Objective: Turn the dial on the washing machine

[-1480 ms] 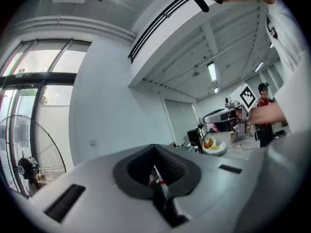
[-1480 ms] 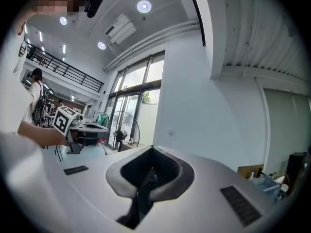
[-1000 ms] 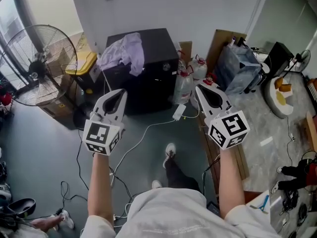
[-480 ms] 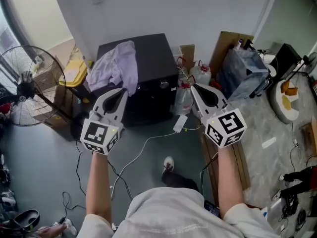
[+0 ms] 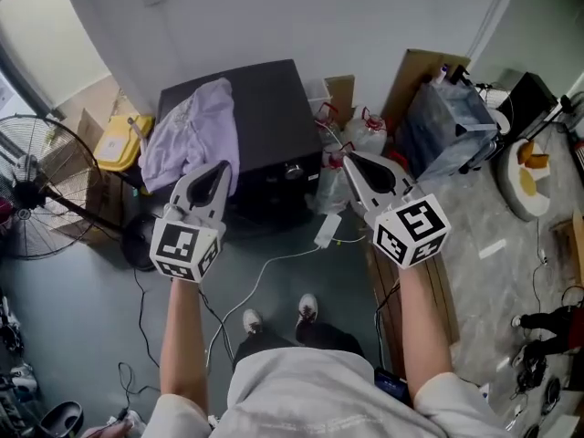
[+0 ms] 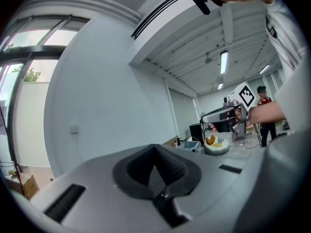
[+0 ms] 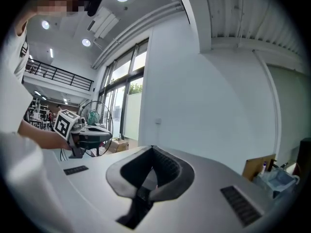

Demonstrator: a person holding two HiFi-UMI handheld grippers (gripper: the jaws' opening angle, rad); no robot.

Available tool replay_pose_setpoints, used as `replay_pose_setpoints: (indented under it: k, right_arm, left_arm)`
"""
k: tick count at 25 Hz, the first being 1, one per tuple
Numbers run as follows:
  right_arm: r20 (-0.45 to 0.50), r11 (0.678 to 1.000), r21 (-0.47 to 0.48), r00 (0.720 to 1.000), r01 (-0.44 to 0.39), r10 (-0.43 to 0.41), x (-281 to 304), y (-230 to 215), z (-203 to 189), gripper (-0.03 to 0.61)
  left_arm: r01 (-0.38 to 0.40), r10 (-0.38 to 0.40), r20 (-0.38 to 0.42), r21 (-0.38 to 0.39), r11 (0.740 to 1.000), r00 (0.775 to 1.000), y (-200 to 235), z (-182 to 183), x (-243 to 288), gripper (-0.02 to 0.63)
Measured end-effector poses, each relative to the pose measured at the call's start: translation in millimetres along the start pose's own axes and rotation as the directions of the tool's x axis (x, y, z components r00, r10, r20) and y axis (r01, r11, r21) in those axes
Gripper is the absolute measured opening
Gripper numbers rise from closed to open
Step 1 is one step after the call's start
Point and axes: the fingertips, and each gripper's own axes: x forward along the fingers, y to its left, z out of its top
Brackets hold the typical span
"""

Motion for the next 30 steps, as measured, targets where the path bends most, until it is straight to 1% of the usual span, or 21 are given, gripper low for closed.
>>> replay_pose_setpoints:
  k: [6, 10, 13, 14, 16, 17, 22, 24, 28, 30]
  right_arm:
    - [-0.004, 0.995, -0.001, 0.995, 0.096, -0.096, 20.3, -9.0, -6.4, 0.014]
    - [-0.035, 0.990, 0.030, 0.990, 0.137, -0.136, 32.9, -2.9, -27.7, 0.014]
    - [-0.065, 0.987, 0.035, 0.986, 0.159, -0.156, 47.1, 3.0, -46.7, 0.015]
    - [-0.084, 0.987, 0.034, 0.984, 0.159, -0.156, 52.4, 5.1, -54.6, 0.023]
    - [-0.129, 0.988, 0.036, 0.981, 0.147, -0.141, 64.4, 8.6, -70.6, 0.094]
    - [-0.147, 0.989, 0.038, 0.980, 0.140, -0.133, 70.4, 9.5, -77.5, 0.109]
    - [-0.220, 0.992, 0.040, 0.969, 0.120, -0.109, 91.7, 9.9, -115.4, 0.171]
    - [-0.251, 0.993, 0.039, 0.963, 0.114, -0.101, 100.0, 8.1, -133.3, 0.184]
    - [-0.301, 0.993, 0.033, 0.949, 0.114, -0.098, 116.9, 3.4, -168.7, 0.212]
    - [-0.315, 0.991, 0.033, 0.943, 0.128, -0.111, 125.1, -0.8, -185.9, 0.231]
  left_arm:
    - [0.041, -0.041, -0.013, -0.008, 0.999, 0.999, 23.3, -21.5, 16.2, 0.014]
    - [0.075, -0.075, -0.030, -0.005, 0.997, 0.997, 39.6, -35.8, 13.5, 0.014]
    - [0.087, -0.088, -0.047, -0.021, 0.996, 0.995, 53.5, -50.6, 14.9, 0.014]
    - [0.089, -0.091, -0.057, -0.028, 0.996, 0.994, 56.8, -56.4, 16.1, 0.014]
    - [0.087, -0.090, -0.086, -0.038, 0.995, 0.992, 63.4, -67.7, 19.9, 0.014]
    - [0.084, -0.088, -0.101, -0.043, 0.995, 0.991, 66.7, -72.9, 22.2, 0.014]
    - [0.081, -0.094, -0.151, -0.091, 0.993, 0.984, 68.4, -102.0, 30.6, 0.014]
    - [0.089, -0.106, -0.172, -0.105, 0.990, 0.979, 64.6, -113.6, 33.9, 0.014]
    - [0.089, -0.112, -0.207, -0.118, 0.989, 0.972, 56.4, -131.1, 37.9, 0.014]
    - [0.081, -0.107, -0.215, -0.126, 0.989, 0.971, 51.3, -139.9, 42.0, 0.014]
